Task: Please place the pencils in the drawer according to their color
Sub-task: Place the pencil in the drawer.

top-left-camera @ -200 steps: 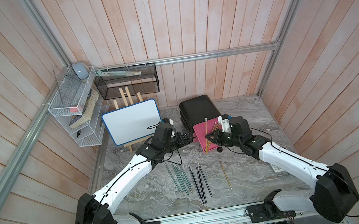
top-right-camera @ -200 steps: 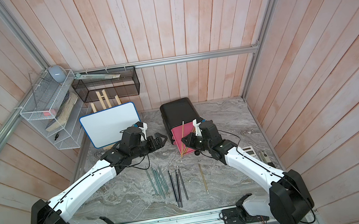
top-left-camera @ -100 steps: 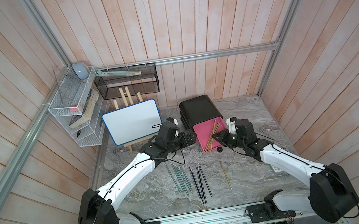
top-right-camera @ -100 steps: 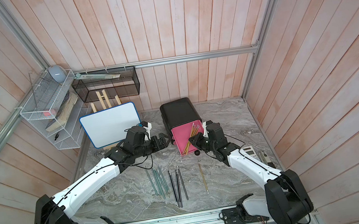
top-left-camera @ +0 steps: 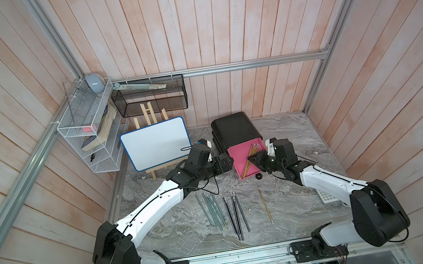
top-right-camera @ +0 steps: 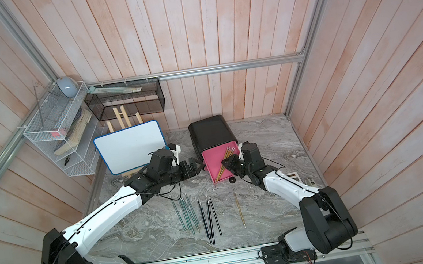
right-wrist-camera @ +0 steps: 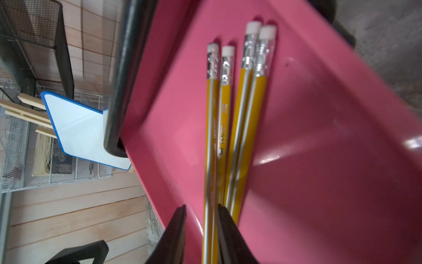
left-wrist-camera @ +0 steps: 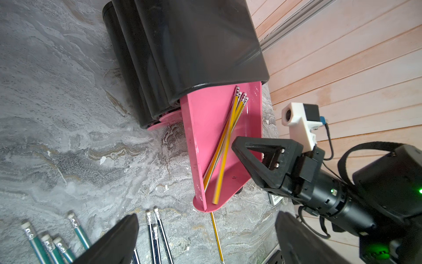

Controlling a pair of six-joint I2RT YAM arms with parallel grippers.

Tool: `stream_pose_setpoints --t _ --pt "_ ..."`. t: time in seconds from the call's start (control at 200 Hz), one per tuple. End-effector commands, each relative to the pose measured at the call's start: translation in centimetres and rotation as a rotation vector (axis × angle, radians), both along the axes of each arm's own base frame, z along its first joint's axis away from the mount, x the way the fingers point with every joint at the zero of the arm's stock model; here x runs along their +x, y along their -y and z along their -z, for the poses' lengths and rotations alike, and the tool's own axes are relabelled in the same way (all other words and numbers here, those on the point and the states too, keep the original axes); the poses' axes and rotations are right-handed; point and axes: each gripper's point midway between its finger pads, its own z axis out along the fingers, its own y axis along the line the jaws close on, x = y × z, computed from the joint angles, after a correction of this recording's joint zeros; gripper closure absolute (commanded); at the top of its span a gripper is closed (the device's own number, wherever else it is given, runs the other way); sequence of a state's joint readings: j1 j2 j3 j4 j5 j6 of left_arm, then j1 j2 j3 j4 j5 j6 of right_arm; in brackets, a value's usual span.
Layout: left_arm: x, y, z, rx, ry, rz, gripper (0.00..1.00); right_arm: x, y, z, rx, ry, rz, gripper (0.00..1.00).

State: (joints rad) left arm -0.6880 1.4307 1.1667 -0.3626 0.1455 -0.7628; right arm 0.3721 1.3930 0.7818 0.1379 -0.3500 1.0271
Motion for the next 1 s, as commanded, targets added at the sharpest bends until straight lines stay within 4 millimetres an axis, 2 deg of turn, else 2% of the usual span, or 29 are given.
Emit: stream_pose_setpoints --t 0.0,0.28,0.45,0.55,0.725,0.995 --pt "0.2 0.4 -0.6 0.002 0.023 0.014 0.00 0.6 -0.3 -3.1 0.018 0.072 -0.019 0.66" --pt "0.0 0.3 -0.1 0.015 0.021 0.018 0.00 -1.2 -0.1 -5.7 0.004 0.115 -0.062 0.63" --pt "-0.6 0.3 0.5 0.037 0.025 0.027 0.00 -3.6 0.8 -5.4 -0.056 0.103 -0.095 0.61" --pt "-1.2 0.4 1.4 0.057 0.020 0.037 0.00 -5.3 1.3 -4.6 -0.093 0.087 -0.113 0.60" --pt "-2.4 0.1 2.7 0.072 0.006 0.043 0.00 -8.4 2.3 -2.0 -0.180 0.032 -0.137 0.58" --pt "-3.5 0.0 4.4 0.081 -0.021 0.039 0.00 -13.4 3.9 4.0 -0.400 -0.091 -0.176 0.58"
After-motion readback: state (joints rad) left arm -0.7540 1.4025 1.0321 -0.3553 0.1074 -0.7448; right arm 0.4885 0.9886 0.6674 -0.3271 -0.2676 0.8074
